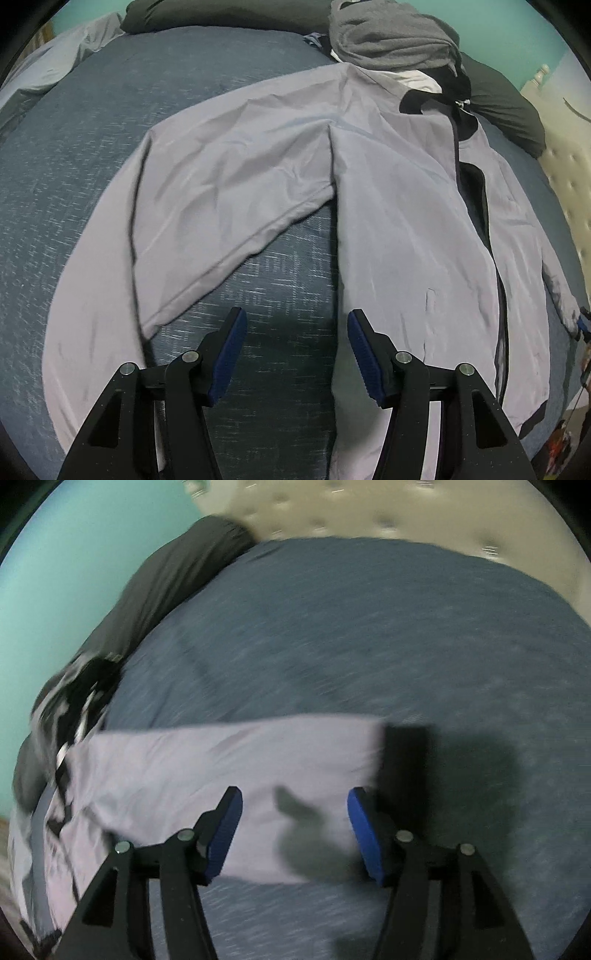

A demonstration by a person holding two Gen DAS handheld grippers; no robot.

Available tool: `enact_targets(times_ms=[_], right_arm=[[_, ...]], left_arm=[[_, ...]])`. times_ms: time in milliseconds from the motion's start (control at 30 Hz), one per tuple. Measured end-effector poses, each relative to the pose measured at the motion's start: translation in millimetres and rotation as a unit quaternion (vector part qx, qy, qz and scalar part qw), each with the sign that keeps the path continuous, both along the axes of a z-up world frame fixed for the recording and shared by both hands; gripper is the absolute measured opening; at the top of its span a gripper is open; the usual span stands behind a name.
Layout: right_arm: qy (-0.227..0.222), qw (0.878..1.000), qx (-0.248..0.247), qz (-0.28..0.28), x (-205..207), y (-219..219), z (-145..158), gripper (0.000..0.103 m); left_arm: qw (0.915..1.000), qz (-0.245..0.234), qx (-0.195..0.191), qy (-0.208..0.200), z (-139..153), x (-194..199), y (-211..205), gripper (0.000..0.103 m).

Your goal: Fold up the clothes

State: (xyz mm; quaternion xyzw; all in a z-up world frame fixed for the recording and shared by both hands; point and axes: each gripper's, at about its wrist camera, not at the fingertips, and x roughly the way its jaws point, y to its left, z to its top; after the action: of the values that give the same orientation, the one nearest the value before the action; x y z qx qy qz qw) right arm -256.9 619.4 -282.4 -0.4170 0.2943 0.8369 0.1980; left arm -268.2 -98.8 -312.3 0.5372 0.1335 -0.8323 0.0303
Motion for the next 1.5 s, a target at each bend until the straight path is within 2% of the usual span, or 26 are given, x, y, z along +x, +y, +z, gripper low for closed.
enact_targets(times_ms=[100, 233, 333, 367, 400, 467, 500, 600, 733, 800, 833, 967, 1033, 1133, 1200, 1267, 1367, 1500], right_arm=[[-0.01, 0.999, -0.001, -0.035, 12, 27, -6, 0.063], [-0.013, 0.999, -0.038, -0.037, 13, 37, -24, 0.065], [0.001, 0.999, -0.036, -0.023, 10, 31, -28, 0.066], [0.0, 0.999, -0.028, -0.019, 8, 30, -28, 0.062], [-0.002, 1.0, -0.021, -0.015, 7, 28, -28, 0.046], [0.001, 1.0, -0.006, -0.008, 4, 27, -25, 0.03], [0.005, 1.0, 0.002, -0.004, 4, 26, -21, 0.015], [0.018, 0.999, 0.026, 0.005, 2, 26, -11, 0.011], [0.049, 0.995, 0.082, 0.004, -4, 35, 22, 0.01], [0.047, 0.995, 0.09, 0.004, -11, 43, 28, 0.01], [0.044, 0.995, 0.093, 0.007, -14, 41, 29, 0.01], [0.004, 0.999, 0.044, 0.011, -25, 50, 6, 0.015], [-0.011, 0.999, 0.053, 0.002, -27, 48, -2, 0.017], [-0.017, 0.997, 0.072, -0.015, -19, 45, -2, 0.028], [-0.013, 0.994, 0.106, -0.026, -12, 42, 7, 0.038], [-0.009, 0.99, 0.137, -0.046, -2, 37, 19, 0.041], [0.021, 0.988, 0.143, -0.058, 7, 29, 33, 0.041], [0.067, 0.987, 0.143, -0.04, 15, -4, 52, 0.041]], left_arm=[[1.0, -0.004, -0.001, -0.001, -1, -1, 5, 0.061], [1.0, -0.009, -0.002, -0.002, -3, -2, 11, 0.061], [0.9999, -0.011, -0.004, -0.004, -4, -3, 15, 0.061], [0.9999, -0.012, -0.006, -0.006, -4, -3, 16, 0.061], [0.9999, -0.013, -0.008, -0.006, -4, -3, 16, 0.061], [0.9998, -0.013, -0.01, -0.007, -3, -3, 17, 0.061], [0.9998, -0.013, -0.011, -0.007, -3, -3, 18, 0.061], [0.9998, -0.014, -0.015, -0.008, -2, -3, 20, 0.061], [0.9997, -0.014, -0.016, -0.01, -3, -2, 21, 0.061], [0.9997, -0.014, -0.017, -0.012, -4, -1, 21, 0.061], [0.9997, -0.013, -0.016, -0.012, -3, -1, 20, 0.061], [0.9998, -0.007, -0.013, -0.01, 0, 3, 16, 0.061], [0.9999, -0.005, -0.012, -0.007, 4, 6, 14, 0.061], [0.9999, -0.002, -0.015, -0.002, 14, 14, 6, 0.061], [0.9998, 0.001, -0.017, 0.004, 23, 20, -1, 0.061], [0.9998, 0.01, -0.018, 0.007, 32, 28, -13, 0.061], [0.9994, 0.024, -0.023, 0.007, 41, 40, -34, 0.067], [0.9982, 0.053, -0.027, 0.008, 47, 59, -64, 0.068]])
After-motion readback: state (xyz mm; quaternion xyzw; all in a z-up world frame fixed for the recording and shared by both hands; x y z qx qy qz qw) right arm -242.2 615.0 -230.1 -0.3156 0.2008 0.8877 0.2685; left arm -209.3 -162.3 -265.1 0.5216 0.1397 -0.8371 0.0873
